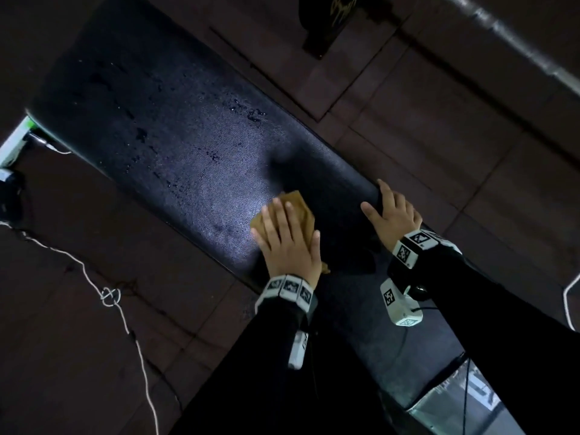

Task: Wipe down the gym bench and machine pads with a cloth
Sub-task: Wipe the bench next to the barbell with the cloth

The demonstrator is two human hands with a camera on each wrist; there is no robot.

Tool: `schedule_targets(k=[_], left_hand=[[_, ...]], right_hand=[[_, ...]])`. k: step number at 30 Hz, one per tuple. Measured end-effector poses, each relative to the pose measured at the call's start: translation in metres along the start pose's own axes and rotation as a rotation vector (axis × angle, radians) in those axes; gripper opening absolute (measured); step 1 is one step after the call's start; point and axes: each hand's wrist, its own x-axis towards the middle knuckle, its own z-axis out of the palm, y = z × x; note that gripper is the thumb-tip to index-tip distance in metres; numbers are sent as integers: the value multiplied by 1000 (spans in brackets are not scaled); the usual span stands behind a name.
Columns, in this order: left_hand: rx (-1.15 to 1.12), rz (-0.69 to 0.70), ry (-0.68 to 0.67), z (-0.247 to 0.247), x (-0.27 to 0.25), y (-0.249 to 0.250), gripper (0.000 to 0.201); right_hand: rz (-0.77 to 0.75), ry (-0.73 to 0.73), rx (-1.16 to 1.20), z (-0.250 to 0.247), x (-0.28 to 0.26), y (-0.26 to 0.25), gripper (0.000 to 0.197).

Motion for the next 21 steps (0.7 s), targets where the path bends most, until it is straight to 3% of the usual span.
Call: schedule_targets(k=[5, 10, 12, 15, 17, 21], left_hand=[[76, 83, 53, -22, 60, -41, 68], [-72, -138, 155, -32, 61, -91, 71], [-144, -219, 194, -26, 42, -90, 73], [-160, -304, 148, -14, 12, -62, 72], [-147, -244, 96, -6, -5, -35, 72], [-6, 34, 41, 2, -9, -21, 70]], right_hand=[[-3, -9, 26, -1, 0, 1, 65], [-2, -5, 28, 0, 0, 1, 65], [-7, 3, 21, 0, -1, 0, 65], [-5, 9, 15, 1, -1, 0, 65], [-3, 8, 16, 1, -1, 1, 65], [-8, -10, 28, -2, -1, 0, 64]])
